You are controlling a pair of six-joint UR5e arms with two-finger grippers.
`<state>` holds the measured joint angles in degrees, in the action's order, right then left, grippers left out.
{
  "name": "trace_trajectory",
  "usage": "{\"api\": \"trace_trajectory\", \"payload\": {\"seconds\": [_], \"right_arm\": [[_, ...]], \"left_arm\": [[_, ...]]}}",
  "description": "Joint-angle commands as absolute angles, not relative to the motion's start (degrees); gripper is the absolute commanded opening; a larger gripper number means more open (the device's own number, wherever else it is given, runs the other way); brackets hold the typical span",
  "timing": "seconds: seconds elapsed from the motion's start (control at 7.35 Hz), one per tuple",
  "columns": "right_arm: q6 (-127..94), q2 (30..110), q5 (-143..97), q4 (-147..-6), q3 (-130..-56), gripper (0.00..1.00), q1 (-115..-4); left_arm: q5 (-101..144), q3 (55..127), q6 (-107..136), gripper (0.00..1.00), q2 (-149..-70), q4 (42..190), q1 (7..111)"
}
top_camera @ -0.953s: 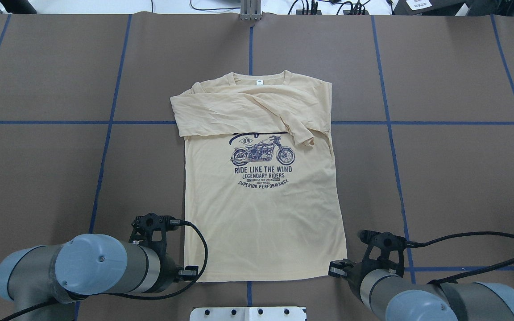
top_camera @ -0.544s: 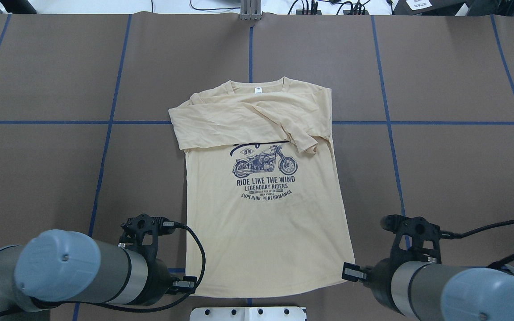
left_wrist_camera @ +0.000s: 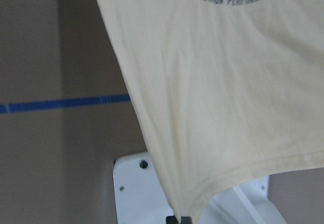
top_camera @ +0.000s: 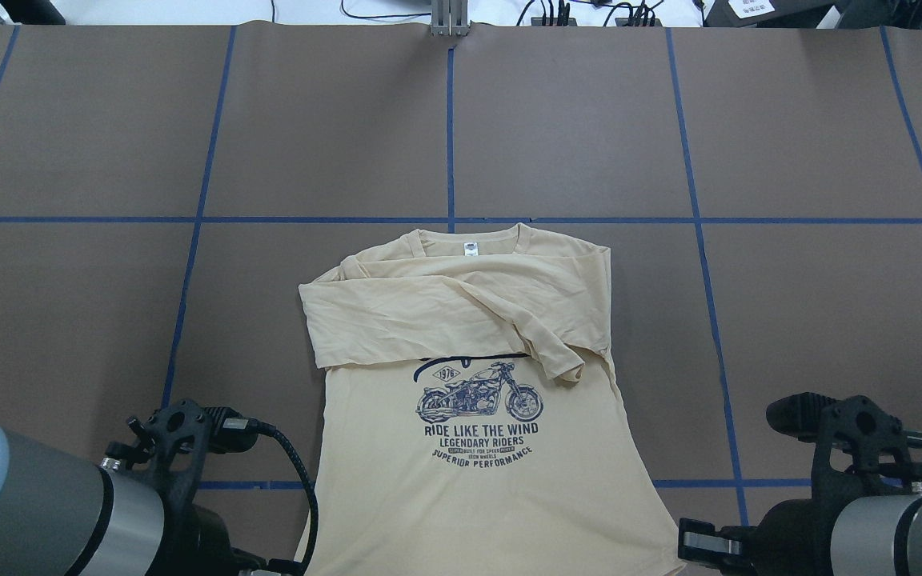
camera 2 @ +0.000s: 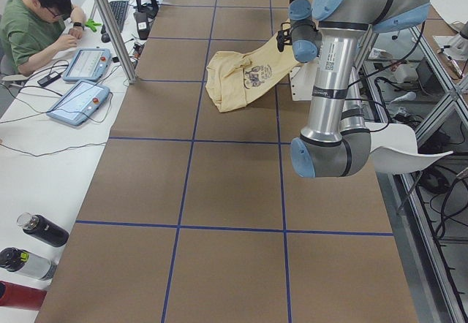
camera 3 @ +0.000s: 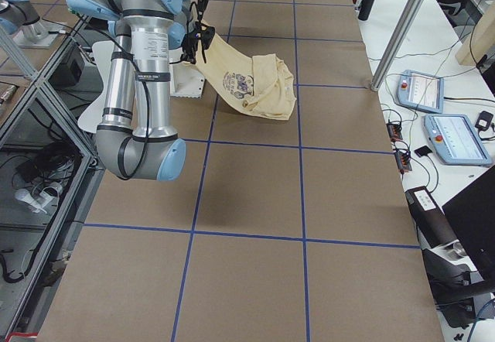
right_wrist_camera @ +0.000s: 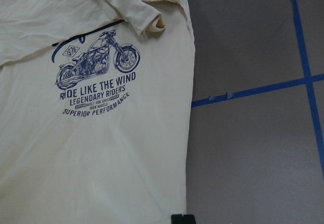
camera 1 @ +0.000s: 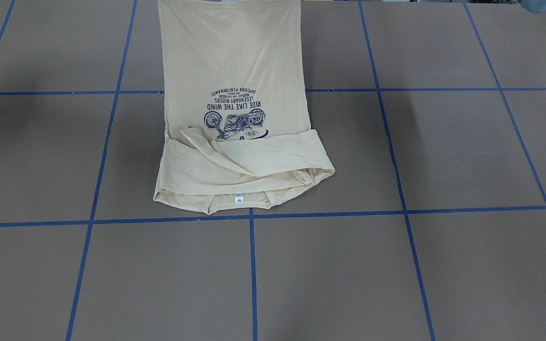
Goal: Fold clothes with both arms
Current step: 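Lift the hem with both grippers and fold it toward the collar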
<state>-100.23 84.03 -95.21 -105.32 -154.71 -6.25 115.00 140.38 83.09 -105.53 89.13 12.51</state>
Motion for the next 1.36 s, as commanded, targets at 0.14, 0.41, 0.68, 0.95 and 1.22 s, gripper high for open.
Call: {"api": "trace_trajectory", "payload": {"seconds": [0.14, 0.41, 0.68, 0.95, 1.22], "right_arm": [[-98.97, 71.07, -95.19, -106.53, -134.91, 0.00, -17.80], [-92.05, 69.44, -95.36, -106.08, -131.31, 0.00, -26.50], [-92.02, 65.68, -95.71, -106.08, -129.30, 0.00, -32.24], [-92.11, 63.99, -95.63, -101.38, -123.26, 0.00, -34.01], [-91.94, 63.37, -95.54, -89.00, -111.50, 0.00, -36.11]], "left_arm": [[104.54, 126.01, 81.74, 0.00, -112.38, 88.42, 18.17], [104.33, 123.22, 76.31, 0.00, -114.70, 88.42, 26.15], [104.59, 123.14, 74.80, 0.00, -115.57, 88.50, 30.66], [104.41, 120.08, 73.92, 0.00, -116.27, 89.38, 32.34], [104.41, 111.23, 71.98, 0.00, -116.89, 98.21, 34.09]]}}
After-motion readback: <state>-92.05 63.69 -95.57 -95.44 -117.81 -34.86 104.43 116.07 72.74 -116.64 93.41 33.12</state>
